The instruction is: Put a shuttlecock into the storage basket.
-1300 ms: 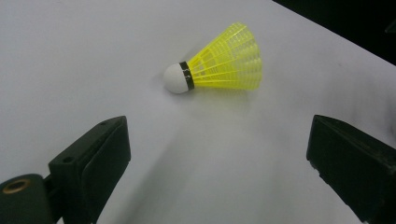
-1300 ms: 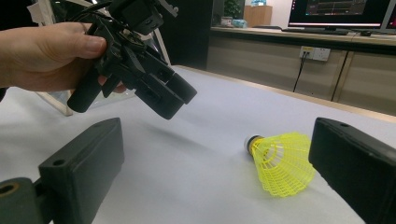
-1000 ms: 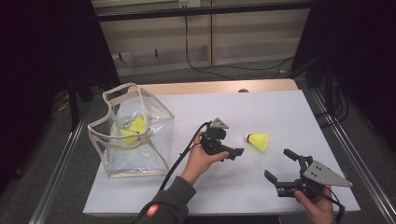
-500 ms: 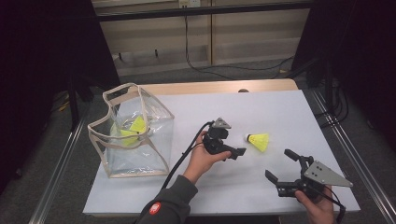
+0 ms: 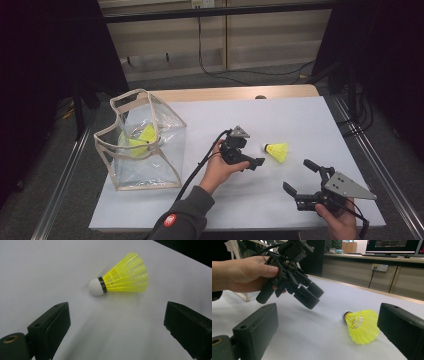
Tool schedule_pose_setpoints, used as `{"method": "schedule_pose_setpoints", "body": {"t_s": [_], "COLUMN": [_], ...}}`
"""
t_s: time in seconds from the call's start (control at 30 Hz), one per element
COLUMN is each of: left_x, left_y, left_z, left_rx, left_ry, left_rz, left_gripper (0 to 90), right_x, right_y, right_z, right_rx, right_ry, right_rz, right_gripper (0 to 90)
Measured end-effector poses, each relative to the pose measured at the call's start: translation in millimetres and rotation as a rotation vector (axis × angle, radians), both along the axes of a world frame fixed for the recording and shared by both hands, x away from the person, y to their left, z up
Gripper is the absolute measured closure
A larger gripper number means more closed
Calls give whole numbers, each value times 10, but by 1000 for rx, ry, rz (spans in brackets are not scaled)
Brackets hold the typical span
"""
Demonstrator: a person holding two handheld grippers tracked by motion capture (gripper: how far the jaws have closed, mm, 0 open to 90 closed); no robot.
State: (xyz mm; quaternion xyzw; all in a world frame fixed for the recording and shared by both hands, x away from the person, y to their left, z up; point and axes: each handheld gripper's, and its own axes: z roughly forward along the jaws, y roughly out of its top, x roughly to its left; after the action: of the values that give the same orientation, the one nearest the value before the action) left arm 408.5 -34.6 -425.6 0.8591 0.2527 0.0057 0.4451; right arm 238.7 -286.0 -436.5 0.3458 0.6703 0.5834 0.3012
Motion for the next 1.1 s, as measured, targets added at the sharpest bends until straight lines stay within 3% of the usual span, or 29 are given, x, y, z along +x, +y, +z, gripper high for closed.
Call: {"method": "schedule_pose_setpoints", "body": {"t_s": [0.23, 0.53, 0.83, 1.1], "left_x": [31, 86, 140, 225], "left_y": [-58, -135, -239, -277], "left_z": [-35, -79, -148, -189], "left_rx": [5, -2, 32, 26], "left_ry": [-11, -15, -39, -20], "left_rz": [4, -25, -30, -24], "left_gripper": [77, 97, 125, 128], "right_x": [2, 0, 4, -2], "right_y": [0, -13, -13, -13], "right_z": [2, 3, -1, -3], "right_rx": [2, 7, 2, 0], "right_ry": [-1, 1, -2, 0], "right_rz": [3, 1, 2, 2], "right_gripper": [31, 31, 31, 31]}}
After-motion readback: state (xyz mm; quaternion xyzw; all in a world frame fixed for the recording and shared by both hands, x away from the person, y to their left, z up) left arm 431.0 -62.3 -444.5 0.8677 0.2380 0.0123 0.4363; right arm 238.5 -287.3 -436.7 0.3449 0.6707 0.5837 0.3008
